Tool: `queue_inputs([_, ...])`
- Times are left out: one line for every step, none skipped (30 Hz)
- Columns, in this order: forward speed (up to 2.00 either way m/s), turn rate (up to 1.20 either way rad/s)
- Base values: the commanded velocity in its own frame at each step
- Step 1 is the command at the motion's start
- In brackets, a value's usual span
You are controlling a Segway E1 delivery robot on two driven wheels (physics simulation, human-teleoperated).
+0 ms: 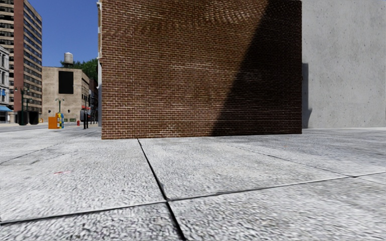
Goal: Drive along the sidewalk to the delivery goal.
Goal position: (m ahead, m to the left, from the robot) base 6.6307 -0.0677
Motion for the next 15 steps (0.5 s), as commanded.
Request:
queue_inputs([2.0,0.0])
queue_inputs([2.0,0.0])
queue_inputs([2.0,0.0])
queue_inputs([2.0,0.0])
queue_inputs([2.0,0.0])
queue_inputs([2.0,0.0])
queue_inputs([2.0,0.0])
queue_inputs([2.0,0.0])
queue_inputs([2.0,0.0])
queue_inputs([2.0,0.0])
queue_inputs([2.0,0.0])
queue_inputs([2.0,0.0])
queue_inputs([2.0,0.0])
queue_inputs([2.0,0.0])
queue_inputs([2.0,0.0])
